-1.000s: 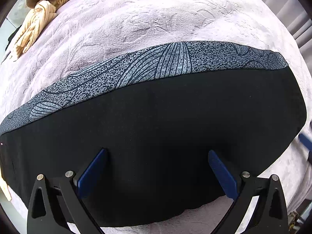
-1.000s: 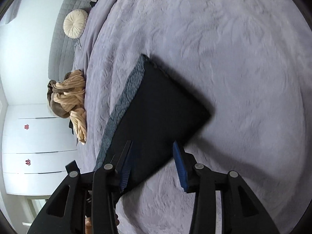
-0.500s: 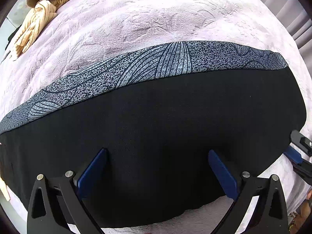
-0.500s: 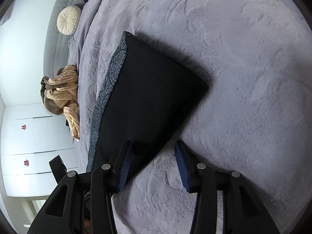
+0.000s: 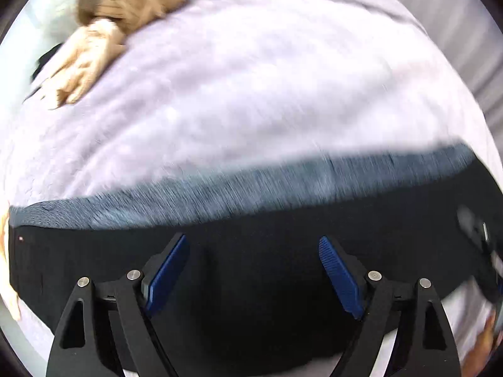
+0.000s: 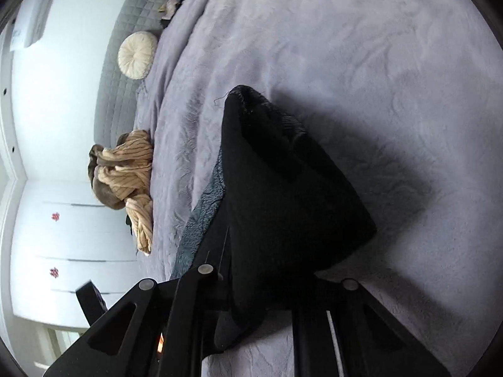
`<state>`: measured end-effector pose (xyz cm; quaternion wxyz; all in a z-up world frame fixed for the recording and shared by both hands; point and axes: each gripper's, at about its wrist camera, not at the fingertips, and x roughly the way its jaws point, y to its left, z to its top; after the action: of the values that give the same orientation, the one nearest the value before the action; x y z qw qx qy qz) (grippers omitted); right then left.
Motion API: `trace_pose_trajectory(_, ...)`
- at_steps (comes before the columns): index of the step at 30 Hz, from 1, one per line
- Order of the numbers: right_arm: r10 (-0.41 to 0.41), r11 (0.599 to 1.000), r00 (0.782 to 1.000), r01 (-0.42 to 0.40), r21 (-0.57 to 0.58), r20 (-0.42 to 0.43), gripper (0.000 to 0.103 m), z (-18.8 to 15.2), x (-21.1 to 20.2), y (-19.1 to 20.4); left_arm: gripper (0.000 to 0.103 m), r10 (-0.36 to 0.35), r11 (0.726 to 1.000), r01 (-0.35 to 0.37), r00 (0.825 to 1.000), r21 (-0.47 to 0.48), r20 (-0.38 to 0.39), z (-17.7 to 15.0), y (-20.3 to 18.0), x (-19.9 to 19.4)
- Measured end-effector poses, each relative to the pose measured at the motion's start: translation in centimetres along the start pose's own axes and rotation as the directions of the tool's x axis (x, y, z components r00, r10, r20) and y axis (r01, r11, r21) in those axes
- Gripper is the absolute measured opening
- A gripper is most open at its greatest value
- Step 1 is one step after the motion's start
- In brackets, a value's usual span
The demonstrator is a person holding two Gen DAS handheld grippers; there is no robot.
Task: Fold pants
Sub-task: 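Lift the trouser end with the right gripper and fold it toward the left gripper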
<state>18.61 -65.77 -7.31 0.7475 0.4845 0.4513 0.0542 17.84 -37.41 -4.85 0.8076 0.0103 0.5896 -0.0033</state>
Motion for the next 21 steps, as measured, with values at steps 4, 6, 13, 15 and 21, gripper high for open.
trace_pose_trajectory(4,0.010,0.995,1.000,-0.010,-0.097,0.007,0.014,-0.2,-0.8,2.8,0.087,0.009,1.000,-0.010,0.999,-0.010,-0.044,1.9,-0.5,3.8)
trace_pose_trajectory(6,0.010,0.990,1.000,-0.009,-0.141,0.005,0.014,-0.4,-0.9,4.2,0.087,0.035,0.999,-0.034,0.998,0.025,-0.043,1.7,-1.2,5.5)
trace_pose_trajectory(13,-0.005,0.940,1.000,0.013,-0.340,0.023,0.014,-2.5,-1.1,11.8,0.087,-0.039,0.999,0.041,0.998,0.036,-0.053,3.5,0.8,4.9)
trace_pose_trajectory(15,-0.031,0.906,0.999,0.037,-0.421,0.020,0.014,-3.8,-1.1,14.4,0.087,-0.050,0.999,0.050,0.999,0.013,-0.017,4.3,2.5,3.7)
trace_pose_trajectory(21,-0.117,0.785,0.993,0.087,-0.613,-0.009,0.014,-10.4,1.8,21.3,0.087,-0.062,0.998,0.062,0.997,-0.001,0.053,5.5,10.3,0.7)
